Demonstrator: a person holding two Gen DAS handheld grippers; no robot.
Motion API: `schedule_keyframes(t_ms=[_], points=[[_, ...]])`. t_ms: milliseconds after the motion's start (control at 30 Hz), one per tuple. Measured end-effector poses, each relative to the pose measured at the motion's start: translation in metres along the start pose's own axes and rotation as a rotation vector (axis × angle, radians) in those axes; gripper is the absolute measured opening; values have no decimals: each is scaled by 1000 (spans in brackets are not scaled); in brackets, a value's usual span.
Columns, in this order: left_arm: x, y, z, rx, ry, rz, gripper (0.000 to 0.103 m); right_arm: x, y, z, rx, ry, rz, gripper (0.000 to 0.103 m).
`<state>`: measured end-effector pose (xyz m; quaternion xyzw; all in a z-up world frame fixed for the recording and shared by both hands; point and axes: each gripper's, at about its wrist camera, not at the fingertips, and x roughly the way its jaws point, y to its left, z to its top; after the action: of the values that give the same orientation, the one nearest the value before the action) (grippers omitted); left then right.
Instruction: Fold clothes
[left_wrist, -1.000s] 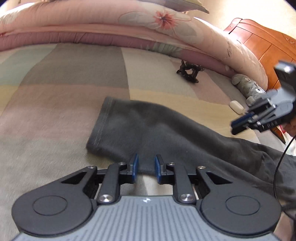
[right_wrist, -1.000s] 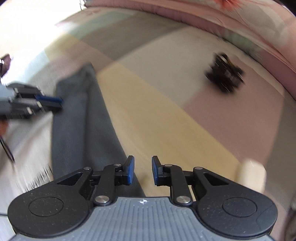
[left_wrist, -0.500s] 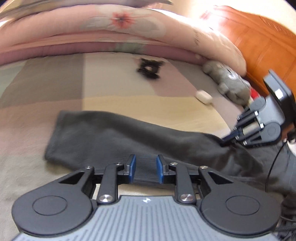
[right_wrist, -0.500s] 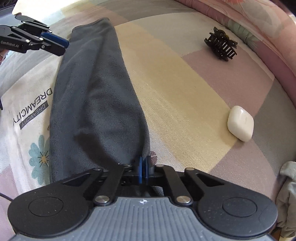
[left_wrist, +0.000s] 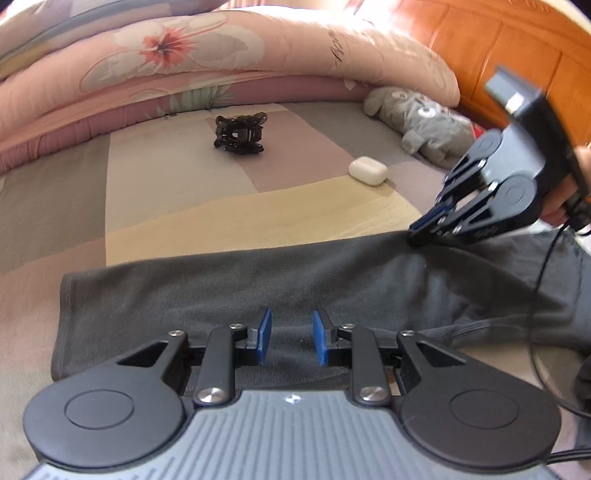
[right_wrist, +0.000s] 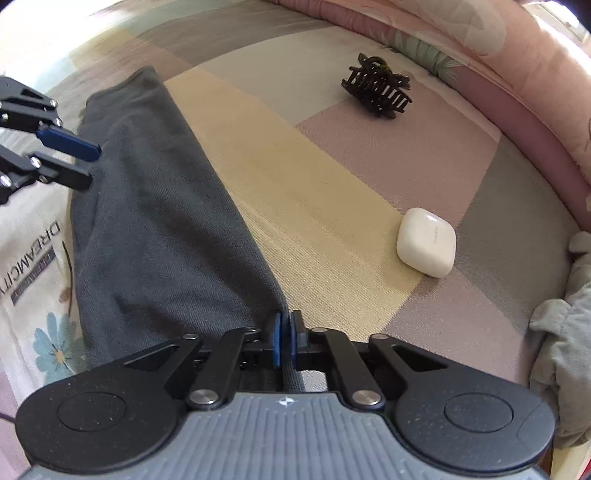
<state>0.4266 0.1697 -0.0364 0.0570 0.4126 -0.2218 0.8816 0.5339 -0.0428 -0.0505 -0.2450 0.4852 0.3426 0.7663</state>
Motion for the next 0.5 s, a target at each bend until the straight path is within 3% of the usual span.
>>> schedule_keyframes(t_ms=[67, 133, 233, 400, 500], points=[[0, -7, 2, 56, 12, -10, 25, -14, 0, -5, 46, -39, 22, 22], [-1, -16, 0, 133, 39, -10, 26, -29, 7, -18, 65, -57, 30, 27], [-4, -32, -7, 272, 75, -8, 35, -41, 28, -43, 85, -38, 43, 40], [-7, -67, -28, 608, 107, 9, 41, -60, 61, -85, 117, -8, 64, 40], [1, -87, -43, 809, 105, 37, 43, -60, 87, -103, 98, 4, 20, 40]])
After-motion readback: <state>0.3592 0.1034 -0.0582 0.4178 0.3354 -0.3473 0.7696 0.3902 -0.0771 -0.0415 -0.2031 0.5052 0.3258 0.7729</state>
